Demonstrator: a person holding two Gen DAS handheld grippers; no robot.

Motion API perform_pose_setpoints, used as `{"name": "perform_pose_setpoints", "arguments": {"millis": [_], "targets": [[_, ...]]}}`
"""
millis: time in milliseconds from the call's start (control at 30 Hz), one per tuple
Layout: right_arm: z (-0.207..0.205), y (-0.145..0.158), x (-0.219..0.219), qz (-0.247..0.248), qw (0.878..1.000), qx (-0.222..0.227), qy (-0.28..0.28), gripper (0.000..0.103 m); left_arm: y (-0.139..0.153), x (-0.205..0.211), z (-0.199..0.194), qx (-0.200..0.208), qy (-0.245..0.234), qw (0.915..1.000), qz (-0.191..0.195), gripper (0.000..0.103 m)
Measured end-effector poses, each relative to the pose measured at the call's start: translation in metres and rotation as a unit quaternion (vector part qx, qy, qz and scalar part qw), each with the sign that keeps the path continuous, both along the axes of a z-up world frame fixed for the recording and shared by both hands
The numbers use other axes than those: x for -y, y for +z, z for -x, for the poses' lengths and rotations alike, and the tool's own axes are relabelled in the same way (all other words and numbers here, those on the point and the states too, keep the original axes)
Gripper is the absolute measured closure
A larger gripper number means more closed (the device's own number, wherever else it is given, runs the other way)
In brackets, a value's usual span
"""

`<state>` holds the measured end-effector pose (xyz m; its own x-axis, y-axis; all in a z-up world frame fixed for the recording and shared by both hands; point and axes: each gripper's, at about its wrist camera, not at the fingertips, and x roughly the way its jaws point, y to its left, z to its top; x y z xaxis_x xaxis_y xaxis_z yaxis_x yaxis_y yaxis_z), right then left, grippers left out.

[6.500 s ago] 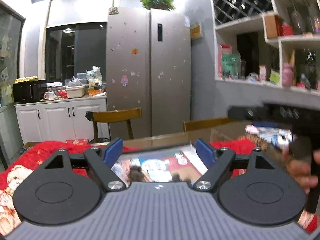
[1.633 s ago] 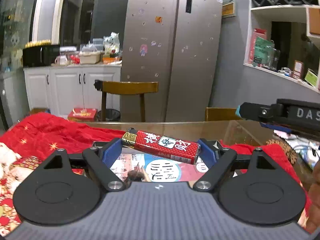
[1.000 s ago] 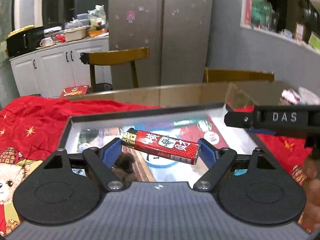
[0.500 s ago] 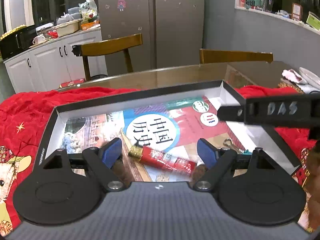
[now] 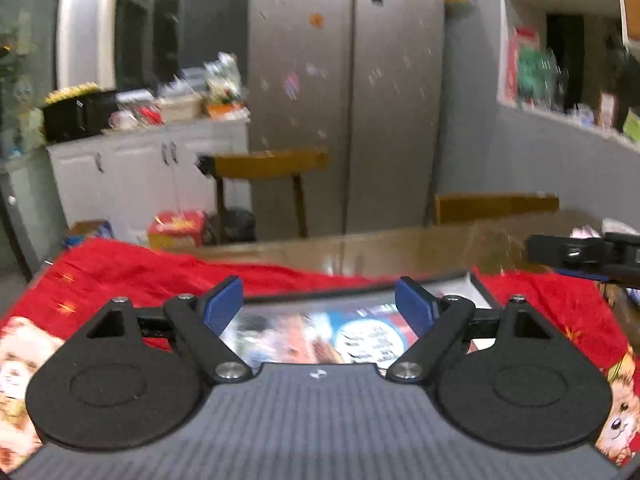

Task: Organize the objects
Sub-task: 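Carry the red candy stick and blue binder clip over the box and release both, then pull both open grippers back from the box toward the loose items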

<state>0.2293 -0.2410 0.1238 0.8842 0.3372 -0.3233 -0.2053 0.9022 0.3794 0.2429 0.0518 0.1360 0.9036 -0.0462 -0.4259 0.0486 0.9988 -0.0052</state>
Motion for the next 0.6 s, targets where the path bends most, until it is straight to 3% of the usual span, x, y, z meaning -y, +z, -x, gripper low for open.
{"name": "perform_pose_setpoints", "arguments": {"millis": [167,333,467,600], "targets": [[0.04,0.024,-0.012,0.007,0.999,0.047,0.001,0.018,0.024,-0.024,0.056,0.031,0.014,0.999,-0.03,0.017],[0.086,0.019,-0.028,-0.01,0.996,0.087,-0.031,0.008,0.025,-0.039,0.109,0.056,0.013,0.9967,-0.058,0.017],[0.112,-0.001,-0.044,0.013,0.992,0.118,-0.034,0.005,0.008,-0.041,0.147,0.076,0.003,0.9954,-0.059,0.017],[0.121,-0.032,-0.054,0.036,0.994,0.1,-0.041,0.005,-0.026,-0.041,0.162,0.073,-0.001,0.9967,-0.036,0.017]]}}
